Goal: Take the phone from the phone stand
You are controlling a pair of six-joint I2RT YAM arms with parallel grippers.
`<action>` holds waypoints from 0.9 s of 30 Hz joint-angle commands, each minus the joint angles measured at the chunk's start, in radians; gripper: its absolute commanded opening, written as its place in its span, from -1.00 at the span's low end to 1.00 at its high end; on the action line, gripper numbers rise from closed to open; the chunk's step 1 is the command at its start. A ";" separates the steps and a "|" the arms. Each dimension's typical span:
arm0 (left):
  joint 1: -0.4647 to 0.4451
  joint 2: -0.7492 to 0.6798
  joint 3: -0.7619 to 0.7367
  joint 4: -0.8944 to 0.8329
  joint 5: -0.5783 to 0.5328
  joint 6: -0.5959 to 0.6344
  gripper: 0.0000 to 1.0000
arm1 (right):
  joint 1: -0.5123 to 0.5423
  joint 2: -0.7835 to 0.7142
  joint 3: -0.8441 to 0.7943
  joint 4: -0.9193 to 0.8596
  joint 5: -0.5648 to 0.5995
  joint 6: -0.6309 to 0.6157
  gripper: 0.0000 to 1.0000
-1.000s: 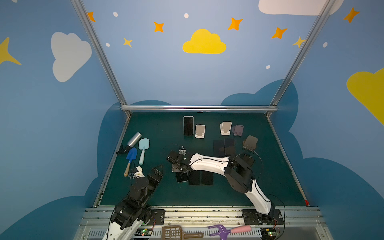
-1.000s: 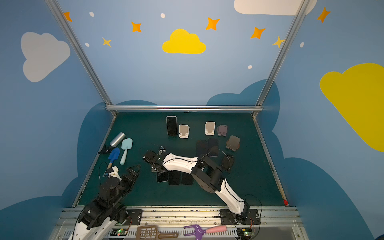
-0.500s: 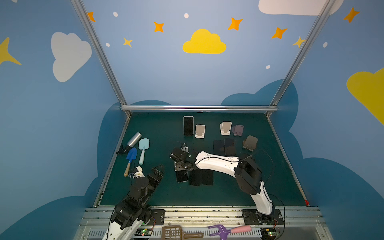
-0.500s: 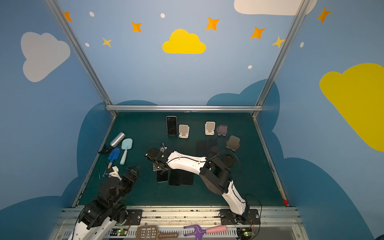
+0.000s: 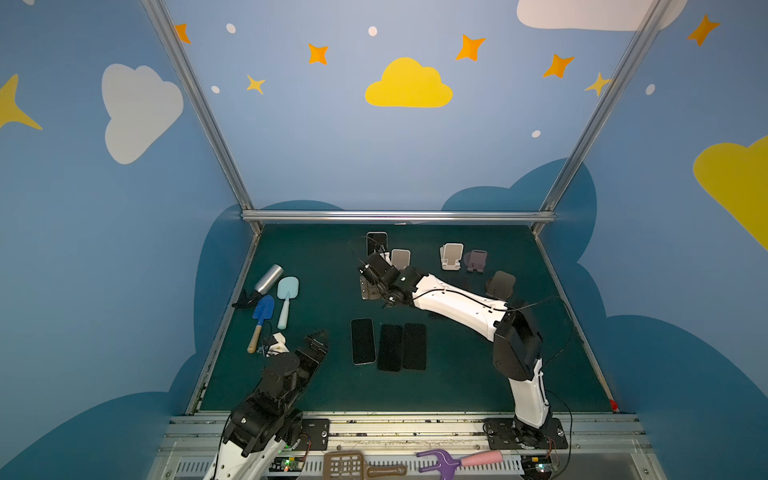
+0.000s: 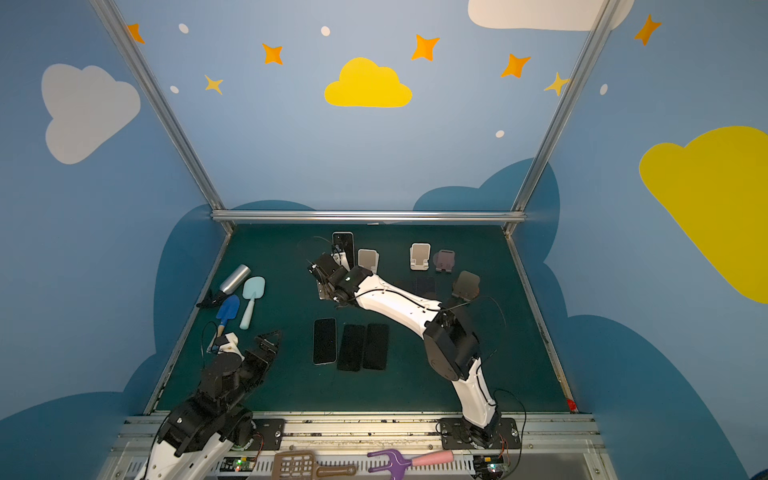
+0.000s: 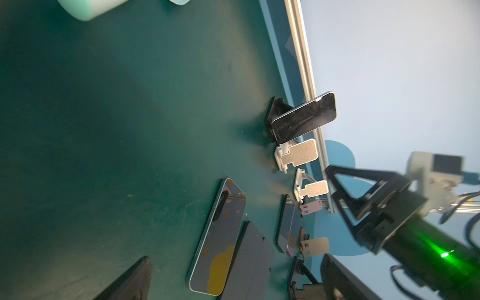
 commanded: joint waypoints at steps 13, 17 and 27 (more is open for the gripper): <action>0.004 0.112 0.018 0.074 -0.018 0.038 1.00 | -0.162 0.309 0.496 0.049 -0.046 -0.189 0.91; 0.004 0.115 0.016 0.080 -0.032 0.054 1.00 | -0.194 0.371 0.581 0.046 -0.101 -0.225 0.91; 0.005 0.169 0.020 0.137 -0.033 0.071 1.00 | -0.231 0.455 0.634 0.132 -0.221 -0.268 0.92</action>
